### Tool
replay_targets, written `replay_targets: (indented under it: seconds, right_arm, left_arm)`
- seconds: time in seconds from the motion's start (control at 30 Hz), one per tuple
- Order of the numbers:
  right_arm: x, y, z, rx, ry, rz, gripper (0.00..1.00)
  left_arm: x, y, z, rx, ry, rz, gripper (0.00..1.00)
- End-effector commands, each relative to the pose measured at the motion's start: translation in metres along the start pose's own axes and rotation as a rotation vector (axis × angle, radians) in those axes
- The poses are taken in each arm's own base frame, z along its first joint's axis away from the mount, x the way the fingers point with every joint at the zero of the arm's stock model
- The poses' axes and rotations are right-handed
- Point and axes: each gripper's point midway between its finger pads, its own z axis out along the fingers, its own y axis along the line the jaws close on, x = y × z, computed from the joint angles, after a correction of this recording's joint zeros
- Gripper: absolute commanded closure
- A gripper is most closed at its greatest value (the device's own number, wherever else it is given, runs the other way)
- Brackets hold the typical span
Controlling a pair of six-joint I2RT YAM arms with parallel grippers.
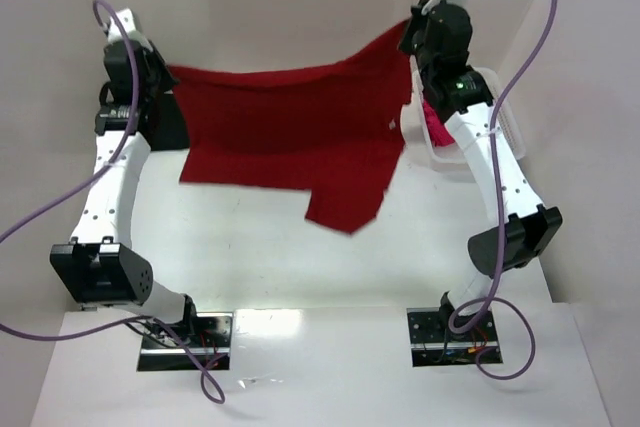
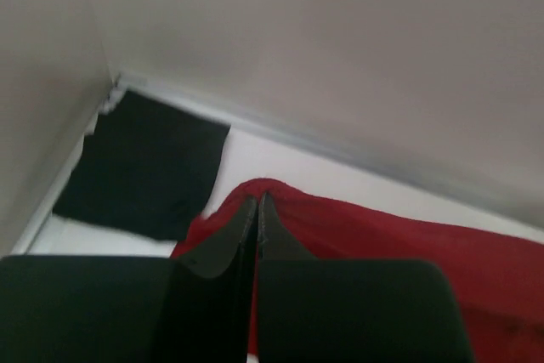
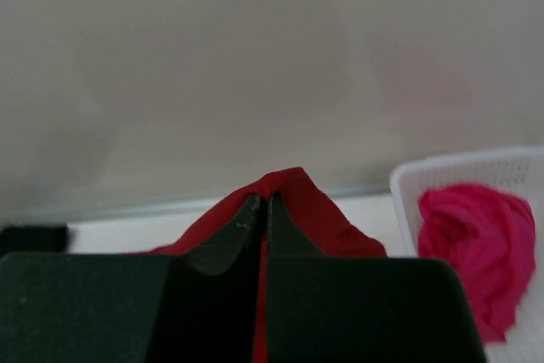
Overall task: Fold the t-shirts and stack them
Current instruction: Flatten out the tshirt
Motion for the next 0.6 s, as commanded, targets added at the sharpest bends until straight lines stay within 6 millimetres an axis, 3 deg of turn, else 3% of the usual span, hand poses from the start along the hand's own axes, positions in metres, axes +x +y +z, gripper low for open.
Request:
replay_targets:
  seconds: [0.0, 0.07, 0.1, 0.13, 0.17, 0.23, 0.27, 0.3, 0.33, 0.37, 0.4, 0.43, 0.47, 0.5, 0.53, 0.57]
  right_arm:
    - [-0.105, 0.008, -0.030, -0.035, -0.253, 0.072, 0.99]
    - [-0.107, 0.006, -0.042, -0.044, -0.251, 0.070, 0.99]
    - [-0.127, 0.003, -0.067, -0.054, -0.297, 0.086, 0.99]
    - [-0.135, -0.001, -0.092, -0.071, -0.317, 0.091, 0.99]
    - [-0.128, -0.003, -0.099, -0.079, -0.302, 0.096, 0.99]
    - [-0.136, -0.010, -0.141, -0.112, -0.327, 0.113, 0.99]
    - [-0.136, -0.012, -0.155, -0.125, -0.327, 0.112, 0.99]
    - [-0.152, -0.018, -0.191, -0.149, -0.382, 0.126, 0.99]
    - [-0.140, -0.018, -0.185, -0.143, -0.346, 0.130, 0.99]
    - [-0.146, -0.023, -0.215, -0.168, -0.378, 0.136, 0.99]
    - [-0.149, -0.027, -0.230, -0.170, -0.388, 0.139, 0.99]
    - [-0.157, -0.034, -0.254, -0.177, -0.416, 0.147, 0.99]
    - [-0.167, -0.035, -0.272, -0.192, -0.440, 0.152, 0.99]
    - [-0.170, -0.039, -0.284, -0.193, -0.448, 0.154, 0.99]
    - [-0.184, -0.044, -0.309, -0.202, -0.497, 0.158, 0.99]
    - [-0.192, -0.046, -0.320, -0.208, -0.523, 0.165, 0.99]
  left_arm:
    - [-0.101, -0.022, -0.031, 0.068, -0.267, 0.004, 1.00]
    - [-0.113, -0.023, -0.052, 0.076, -0.297, -0.001, 1.00]
    - [-0.112, -0.021, -0.061, 0.076, -0.296, -0.001, 1.00]
    - [-0.114, -0.018, -0.082, 0.080, -0.312, -0.003, 1.00]
    - [-0.124, -0.017, -0.111, 0.091, -0.351, -0.010, 1.00]
    - [-0.113, -0.008, -0.132, 0.079, -0.339, -0.009, 1.00]
    - [-0.123, -0.006, -0.166, 0.092, -0.388, -0.017, 1.00]
    - [-0.114, -0.001, -0.177, 0.088, -0.371, -0.014, 1.00]
    - [-0.118, 0.000, -0.195, 0.094, -0.394, -0.018, 1.00]
    - [-0.123, 0.004, -0.227, 0.107, -0.441, -0.026, 1.00]
    - [-0.120, 0.008, -0.242, 0.105, -0.443, -0.015, 1.00]
    - [-0.121, 0.010, -0.256, 0.109, -0.461, -0.017, 1.00]
    - [-0.128, 0.012, -0.287, 0.121, -0.513, -0.031, 1.00]
    - [-0.127, 0.014, -0.299, 0.124, -0.515, -0.036, 1.00]
    - [-0.136, 0.018, -0.326, 0.130, -0.570, -0.049, 1.00]
    - [-0.137, 0.017, -0.335, 0.149, -0.585, -0.063, 1.00]
